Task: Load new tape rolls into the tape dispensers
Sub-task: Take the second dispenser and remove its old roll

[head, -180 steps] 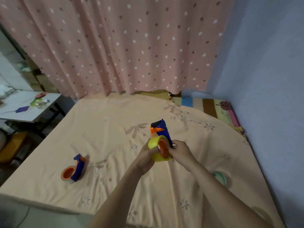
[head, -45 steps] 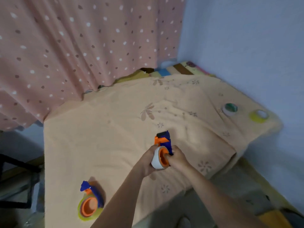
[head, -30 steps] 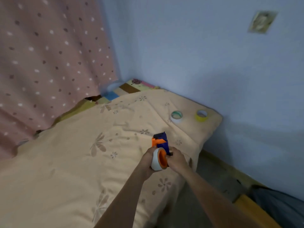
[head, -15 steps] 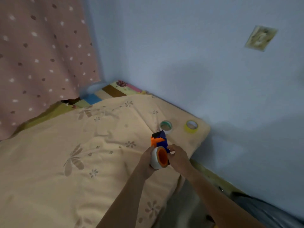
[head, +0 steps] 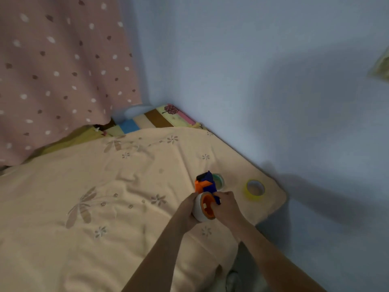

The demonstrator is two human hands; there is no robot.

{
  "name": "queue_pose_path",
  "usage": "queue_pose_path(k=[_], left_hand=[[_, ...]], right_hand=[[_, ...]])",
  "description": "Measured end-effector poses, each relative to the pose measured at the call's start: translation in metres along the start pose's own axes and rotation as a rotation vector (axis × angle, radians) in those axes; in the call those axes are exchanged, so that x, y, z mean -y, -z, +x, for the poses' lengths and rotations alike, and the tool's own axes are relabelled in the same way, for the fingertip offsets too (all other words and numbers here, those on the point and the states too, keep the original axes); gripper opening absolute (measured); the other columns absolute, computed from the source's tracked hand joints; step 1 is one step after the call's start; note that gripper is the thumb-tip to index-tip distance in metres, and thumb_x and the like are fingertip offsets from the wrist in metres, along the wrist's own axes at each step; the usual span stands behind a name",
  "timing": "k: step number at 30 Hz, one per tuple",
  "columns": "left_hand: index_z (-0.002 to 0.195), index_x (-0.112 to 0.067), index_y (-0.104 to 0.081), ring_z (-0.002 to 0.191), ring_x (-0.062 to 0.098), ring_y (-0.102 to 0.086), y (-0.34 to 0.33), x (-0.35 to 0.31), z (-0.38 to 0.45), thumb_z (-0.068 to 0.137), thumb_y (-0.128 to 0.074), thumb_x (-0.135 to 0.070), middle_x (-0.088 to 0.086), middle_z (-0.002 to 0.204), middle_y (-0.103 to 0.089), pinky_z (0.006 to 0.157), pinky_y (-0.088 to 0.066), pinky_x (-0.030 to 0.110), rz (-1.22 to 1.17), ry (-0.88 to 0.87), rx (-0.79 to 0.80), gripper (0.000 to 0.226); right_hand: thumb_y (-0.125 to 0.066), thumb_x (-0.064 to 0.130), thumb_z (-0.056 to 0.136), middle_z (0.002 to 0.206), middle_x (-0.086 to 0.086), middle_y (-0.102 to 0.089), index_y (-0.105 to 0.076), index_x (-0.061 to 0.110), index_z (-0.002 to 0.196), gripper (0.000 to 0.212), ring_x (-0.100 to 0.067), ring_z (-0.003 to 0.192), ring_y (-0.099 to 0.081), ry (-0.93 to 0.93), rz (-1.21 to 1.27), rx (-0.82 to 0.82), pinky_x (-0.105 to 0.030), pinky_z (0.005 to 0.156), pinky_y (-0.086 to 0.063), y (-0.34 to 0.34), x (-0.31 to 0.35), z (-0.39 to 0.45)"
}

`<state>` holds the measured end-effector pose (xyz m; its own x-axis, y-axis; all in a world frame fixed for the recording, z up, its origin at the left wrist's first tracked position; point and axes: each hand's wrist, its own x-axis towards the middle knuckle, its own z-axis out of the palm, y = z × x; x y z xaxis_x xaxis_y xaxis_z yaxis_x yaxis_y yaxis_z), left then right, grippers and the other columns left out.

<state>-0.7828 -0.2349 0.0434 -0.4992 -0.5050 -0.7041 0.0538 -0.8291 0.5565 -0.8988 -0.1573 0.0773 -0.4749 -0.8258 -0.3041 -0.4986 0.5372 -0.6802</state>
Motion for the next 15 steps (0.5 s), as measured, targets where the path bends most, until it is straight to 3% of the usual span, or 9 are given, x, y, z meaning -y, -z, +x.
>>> queue_pose_path(k=[3,5,7,10,13,15], left_hand=[[0.139,-0.004,-0.054,0.103,0.037,-0.063,-0.040,-0.004,0.019,0.104,-0.043,-0.036,0.024,0.123,-0.064,0.091,-0.051,0.050,-0.041,-0.006,-0.023,0.049],[0.131,-0.008,-0.061,0.085,0.031,-0.073,-0.064,-0.006,0.029,0.103,-0.045,-0.035,0.018,0.103,-0.075,0.072,-0.060,0.042,-0.049,-0.024,-0.014,0.042],[0.124,-0.013,-0.066,0.080,0.028,-0.076,-0.081,-0.009,0.037,0.103,-0.047,-0.035,0.014,0.097,-0.078,0.066,-0.062,0.039,-0.026,-0.061,-0.005,0.036],[0.126,-0.014,-0.065,0.096,0.031,-0.073,-0.094,-0.012,0.042,0.103,-0.047,-0.033,0.015,0.112,-0.075,0.079,-0.061,0.046,-0.002,-0.101,-0.011,0.035],[0.126,-0.011,-0.066,0.111,0.036,-0.064,-0.095,-0.018,0.052,0.101,-0.049,-0.033,0.020,0.125,-0.069,0.103,-0.047,0.054,0.040,-0.097,-0.047,0.038],[0.125,-0.009,-0.066,0.108,0.034,-0.065,-0.095,-0.023,0.057,0.101,-0.046,-0.031,0.020,0.119,-0.071,0.099,-0.050,0.051,0.025,-0.108,-0.049,0.039]], right_hand=[[-0.049,0.031,0.097,0.122,-0.015,-0.044,-0.064,0.012,0.118,0.032,-0.034,0.105,-0.056,-0.008,-0.022,0.055,-0.036,0.092,-0.050,0.032,-0.017,0.028],[-0.049,0.038,0.097,0.122,-0.013,-0.043,-0.059,0.013,0.128,0.040,-0.036,0.115,-0.051,0.011,-0.030,0.113,-0.041,0.102,-0.046,0.052,-0.026,0.043],[-0.050,0.045,0.095,0.124,-0.016,-0.049,-0.056,0.011,0.131,0.050,-0.040,0.120,-0.049,-0.001,0.050,0.185,-0.044,0.103,-0.044,0.068,-0.034,0.058],[-0.050,0.055,0.091,0.126,-0.018,-0.057,-0.056,0.012,0.127,0.056,-0.038,0.116,-0.056,-0.043,0.145,0.271,-0.047,0.100,-0.048,0.083,-0.040,0.080],[-0.053,0.071,0.077,0.121,-0.004,-0.060,-0.055,0.023,0.123,0.067,-0.025,0.109,-0.060,-0.051,0.194,0.338,-0.038,0.091,-0.051,0.088,-0.037,0.093],[-0.060,0.074,0.067,0.119,0.002,-0.060,-0.052,0.026,0.126,0.077,-0.020,0.108,-0.061,-0.003,0.198,0.375,-0.034,0.089,-0.052,0.088,-0.034,0.099]])
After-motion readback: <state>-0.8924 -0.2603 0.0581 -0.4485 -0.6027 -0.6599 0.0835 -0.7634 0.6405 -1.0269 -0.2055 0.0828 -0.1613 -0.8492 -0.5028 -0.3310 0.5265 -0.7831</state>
